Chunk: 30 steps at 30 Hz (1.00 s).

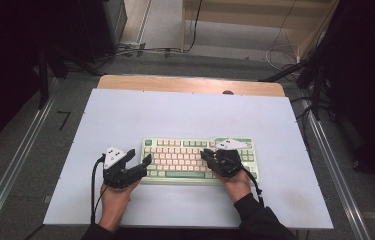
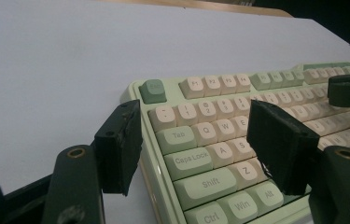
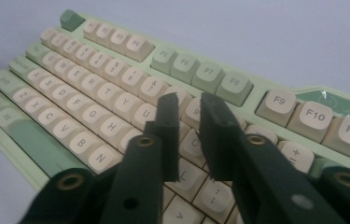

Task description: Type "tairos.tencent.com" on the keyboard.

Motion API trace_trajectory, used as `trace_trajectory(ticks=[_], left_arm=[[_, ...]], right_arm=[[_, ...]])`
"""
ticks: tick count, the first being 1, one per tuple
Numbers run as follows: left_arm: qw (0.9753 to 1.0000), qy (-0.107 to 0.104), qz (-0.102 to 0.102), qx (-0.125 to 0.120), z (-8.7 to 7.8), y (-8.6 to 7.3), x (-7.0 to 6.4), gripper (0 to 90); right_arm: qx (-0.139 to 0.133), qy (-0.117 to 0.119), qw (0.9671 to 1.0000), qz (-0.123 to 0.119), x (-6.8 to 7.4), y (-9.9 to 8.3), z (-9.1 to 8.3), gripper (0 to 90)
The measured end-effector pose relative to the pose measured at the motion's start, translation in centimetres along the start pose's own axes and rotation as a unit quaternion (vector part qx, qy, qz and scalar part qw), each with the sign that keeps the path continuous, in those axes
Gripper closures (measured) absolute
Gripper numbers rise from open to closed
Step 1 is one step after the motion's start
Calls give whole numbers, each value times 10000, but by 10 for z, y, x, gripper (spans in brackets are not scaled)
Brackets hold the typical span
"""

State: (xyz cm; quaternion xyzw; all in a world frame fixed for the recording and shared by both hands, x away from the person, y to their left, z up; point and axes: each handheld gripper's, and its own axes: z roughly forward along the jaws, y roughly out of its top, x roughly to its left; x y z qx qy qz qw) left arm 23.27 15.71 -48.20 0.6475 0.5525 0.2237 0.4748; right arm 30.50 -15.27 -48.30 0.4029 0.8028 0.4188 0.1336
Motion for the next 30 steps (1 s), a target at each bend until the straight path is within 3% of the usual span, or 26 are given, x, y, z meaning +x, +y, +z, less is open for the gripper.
trace_trajectory(ticks=[4, 7, 12, 20, 22, 25, 30], left_arm=[[10000, 1, 63, 29, 1, 0, -1, 348], [9999, -31, 109, 79, 3, 1, -2, 332], [9993, -110, 253, 256, 10, 1, -7, 283], [9984, -172, 446, 301, 17, 2, -16, 278], [9985, -96, 500, 200, 17, 3, -18, 321], [9984, -153, 525, 140, 18, 5, -19, 420], [9976, -395, 523, 238, 24, 5, -21, 682]], right_arm=[[-151, -101, 9998, 34, -2, 1, -5, 388], [-234, -125, 9996, 138, -6, 2, -9, 302], [-340, -214, 9990, 208, -10, 1, -16, 279], [-344, -314, 9984, 325, -17, -3, -23, 278], [-360, -355, 9981, 342, -18, -4, -26, 280], [-387, -403, 9977, 387, -21, -7, -30, 282], [-390, -522, 9969, 429, -24, -10, -35, 289]])
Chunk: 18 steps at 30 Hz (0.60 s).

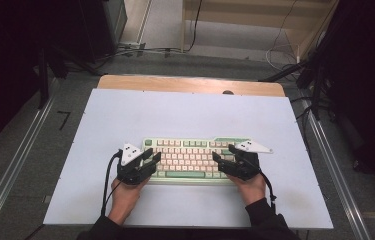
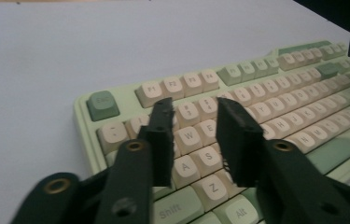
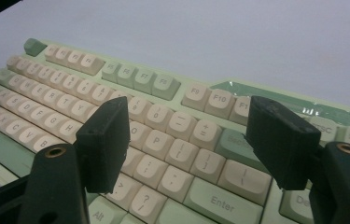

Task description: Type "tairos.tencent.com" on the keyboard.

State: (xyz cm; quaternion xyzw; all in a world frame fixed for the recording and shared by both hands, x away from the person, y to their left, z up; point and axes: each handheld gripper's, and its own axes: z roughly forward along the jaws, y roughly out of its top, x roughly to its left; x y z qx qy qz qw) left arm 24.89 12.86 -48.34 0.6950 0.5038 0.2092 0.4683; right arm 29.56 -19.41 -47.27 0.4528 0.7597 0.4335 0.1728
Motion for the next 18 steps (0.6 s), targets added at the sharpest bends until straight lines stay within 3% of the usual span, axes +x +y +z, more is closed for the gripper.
trace_trajectory(ticks=[4, 8, 13, 18], left_arm=[[9996, -106, 55, 247, 8, 1, -3, 828], [9989, -129, 137, 434, 14, 1, -6, 897], [9975, -122, 223, 655, 20, 1, -8, 900], [9971, -155, 221, 716, 22, 0, -9, 900]], right_arm=[[0, -59, 10000, 53, -3, -2, -4, 289], [11, -115, 9999, 82, -6, -4, -7, 293], [-1, -154, 9998, 133, -9, -6, -10, 294], [-4, -182, 9998, 123, -9, -6, -11, 293]])
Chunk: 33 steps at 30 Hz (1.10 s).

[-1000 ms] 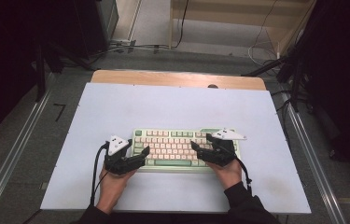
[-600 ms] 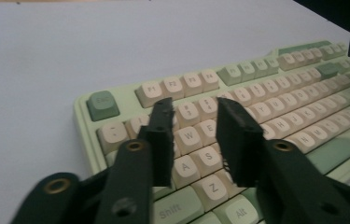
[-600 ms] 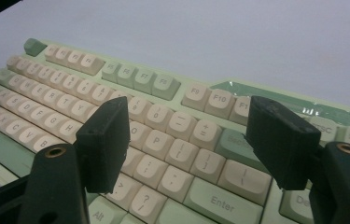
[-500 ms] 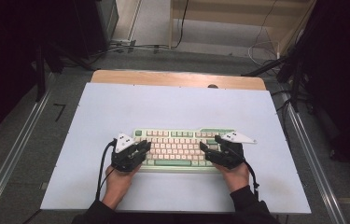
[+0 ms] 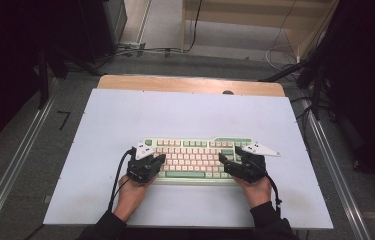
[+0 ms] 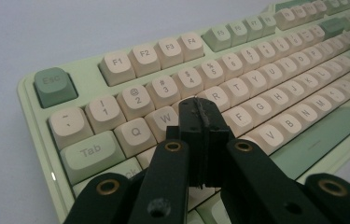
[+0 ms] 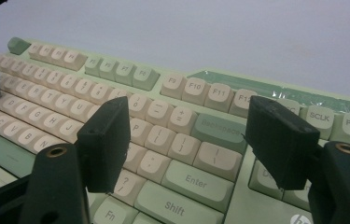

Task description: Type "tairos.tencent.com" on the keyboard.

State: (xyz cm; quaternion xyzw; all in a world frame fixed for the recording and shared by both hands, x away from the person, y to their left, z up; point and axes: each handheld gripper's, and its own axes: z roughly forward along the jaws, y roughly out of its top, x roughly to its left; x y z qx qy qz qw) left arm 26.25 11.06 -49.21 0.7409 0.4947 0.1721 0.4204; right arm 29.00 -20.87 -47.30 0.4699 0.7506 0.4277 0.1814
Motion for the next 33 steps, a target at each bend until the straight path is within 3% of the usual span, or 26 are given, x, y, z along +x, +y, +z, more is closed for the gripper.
trace_trajectory(ticks=[21, 25, 31, 33], left_arm=[[10000, 58, 11, 80, 3, -1, -2, 900], [9999, 28, -61, 106, 3, -1, -1, 900], [9999, -75, -100, -109, -2, 1, -1, 900], [9997, -109, -103, -172, -3, 1, 0, 855]], right_arm=[[30, -37, 9999, -109, 3, 0, 2, 303], [63, -50, 9998, -169, 4, -1, 3, 301], [58, -50, 9998, -170, 4, -1, 3, 301], [66, -46, 9998, -168, 4, -1, 3, 301]])
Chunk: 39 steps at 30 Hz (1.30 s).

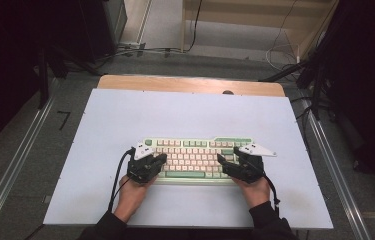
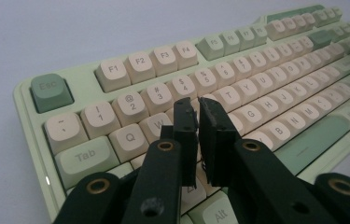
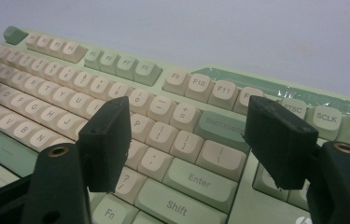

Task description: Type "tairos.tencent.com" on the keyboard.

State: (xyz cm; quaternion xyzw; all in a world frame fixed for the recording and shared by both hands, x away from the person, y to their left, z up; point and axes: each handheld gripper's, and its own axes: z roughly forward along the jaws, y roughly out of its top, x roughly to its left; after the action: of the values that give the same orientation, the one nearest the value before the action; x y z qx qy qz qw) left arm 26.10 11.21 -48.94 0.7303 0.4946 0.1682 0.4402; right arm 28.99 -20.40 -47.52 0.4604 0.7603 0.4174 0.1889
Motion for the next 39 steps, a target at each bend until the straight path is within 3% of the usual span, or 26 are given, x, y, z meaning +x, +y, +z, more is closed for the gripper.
trace_trajectory(ticks=[3, 6, 8, 14, 28, 39], left_arm=[[9997, -93, -34, -231, -4, 1, 1, 747], [9990, -114, -7, -421, -8, 3, 0, 577], [9987, -20, 20, -516, -10, 4, -1, 474], [9973, 240, 5, -691, -13, 4, 1, 338], [9973, 299, -51, -671, -13, 2, 5, 336], [9973, 305, -90, -659, -14, 1, 6, 336]], right_arm=[[-4, 4, 10000, 2, 0, 0, 0, 301], [-5, 5, 10000, -1, 0, 0, 0, 301], [-4, 8, 10000, -9, 0, 0, 0, 301], [10, 22, 10000, -11, 2, 0, 0, 302], [39, 26, 10000, -33, 4, -1, 2, 362], [135, 244, 9996, -66, 9, -4, 5, 609]])
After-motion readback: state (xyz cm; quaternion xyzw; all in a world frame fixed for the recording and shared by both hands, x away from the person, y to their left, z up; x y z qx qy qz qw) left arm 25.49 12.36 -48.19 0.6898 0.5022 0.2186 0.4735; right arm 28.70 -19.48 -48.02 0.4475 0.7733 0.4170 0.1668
